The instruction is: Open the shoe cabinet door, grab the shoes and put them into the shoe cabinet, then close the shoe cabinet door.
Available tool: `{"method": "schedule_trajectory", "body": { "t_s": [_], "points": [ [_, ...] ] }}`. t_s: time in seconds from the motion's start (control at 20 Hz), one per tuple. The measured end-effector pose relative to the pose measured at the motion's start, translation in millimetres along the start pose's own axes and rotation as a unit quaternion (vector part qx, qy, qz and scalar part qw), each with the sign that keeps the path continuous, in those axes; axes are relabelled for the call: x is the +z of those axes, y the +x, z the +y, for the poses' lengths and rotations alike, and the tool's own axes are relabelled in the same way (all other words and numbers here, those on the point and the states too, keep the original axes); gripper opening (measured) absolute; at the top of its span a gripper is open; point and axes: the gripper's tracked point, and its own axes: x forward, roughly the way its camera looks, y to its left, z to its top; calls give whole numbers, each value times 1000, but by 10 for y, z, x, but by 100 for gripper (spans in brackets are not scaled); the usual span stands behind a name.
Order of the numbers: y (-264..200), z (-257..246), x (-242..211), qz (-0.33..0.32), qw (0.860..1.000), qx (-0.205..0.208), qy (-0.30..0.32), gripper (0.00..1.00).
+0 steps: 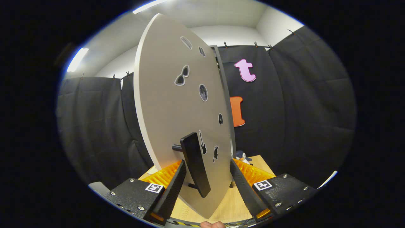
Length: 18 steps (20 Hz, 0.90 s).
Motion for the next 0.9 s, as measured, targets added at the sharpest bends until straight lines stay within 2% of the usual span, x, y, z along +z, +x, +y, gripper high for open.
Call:
{"method": "schedule_trajectory", "body": {
  "t_s": [0.2, 0.35, 0.5, 0.6, 0.9],
  "points": [
    [187, 402, -11, -34, 999, -22, -10, 88],
    [370, 848, 119, -87, 996, -16, -30, 89],
    [674, 1209, -137, -56, 995, -9, -85, 92],
    [924, 1463, -253, -29, 995, 10, -97, 93],
    [1519, 1784, -298, -2, 998, 48, -36, 91]
  ]
}}
